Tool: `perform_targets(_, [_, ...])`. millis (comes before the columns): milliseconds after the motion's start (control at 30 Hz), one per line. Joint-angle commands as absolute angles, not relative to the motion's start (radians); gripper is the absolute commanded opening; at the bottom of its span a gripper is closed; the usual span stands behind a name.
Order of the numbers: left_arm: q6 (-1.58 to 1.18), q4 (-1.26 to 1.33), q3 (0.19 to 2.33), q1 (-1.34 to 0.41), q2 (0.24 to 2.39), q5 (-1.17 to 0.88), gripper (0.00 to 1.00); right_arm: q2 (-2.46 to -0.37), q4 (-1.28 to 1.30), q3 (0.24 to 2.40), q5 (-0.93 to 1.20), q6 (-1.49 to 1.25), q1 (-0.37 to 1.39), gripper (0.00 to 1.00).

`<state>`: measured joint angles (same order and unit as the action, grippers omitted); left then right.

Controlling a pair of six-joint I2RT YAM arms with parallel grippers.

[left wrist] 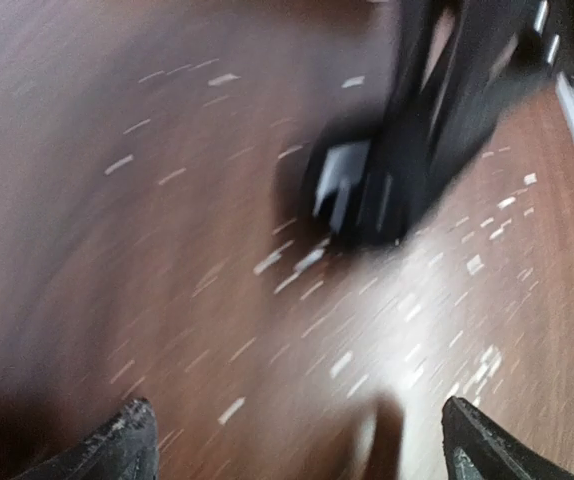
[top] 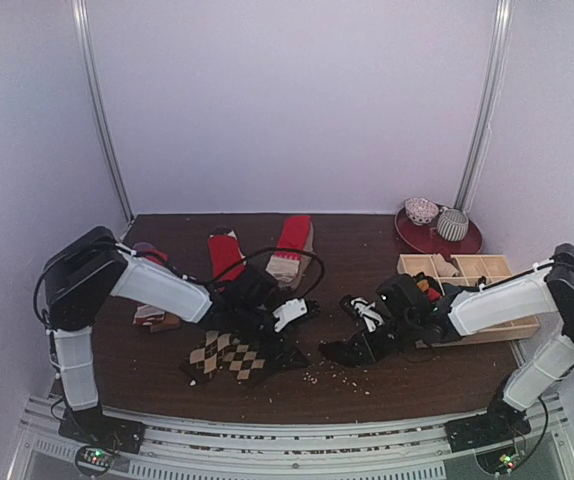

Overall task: Roll the socks
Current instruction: Pick up the sock from the center of the board, then place the sock in the storage box.

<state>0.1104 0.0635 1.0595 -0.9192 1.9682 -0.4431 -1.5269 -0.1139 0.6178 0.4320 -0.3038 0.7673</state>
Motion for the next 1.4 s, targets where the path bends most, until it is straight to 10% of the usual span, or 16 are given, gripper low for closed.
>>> perform_targets(0, [0.106,-0.020,1.040,-0.873,1.837,-0.335,0.98,-1.346,0.096,0.683,0.272,-0.332,0.688,0.00])
perform_targets(600, [0.099,0.056,1.039,-0.871,1.731,-0.411,0.98,-1.163,0.283,0.803,0.098,-0.129,-0.220,0.01])
perform_targets(1367, [0.092,0.205,0.977,-0.871,1.749,-0.490,0.98,-1.367,-0.045,0.694,0.172,0.414,-0.447,0.06])
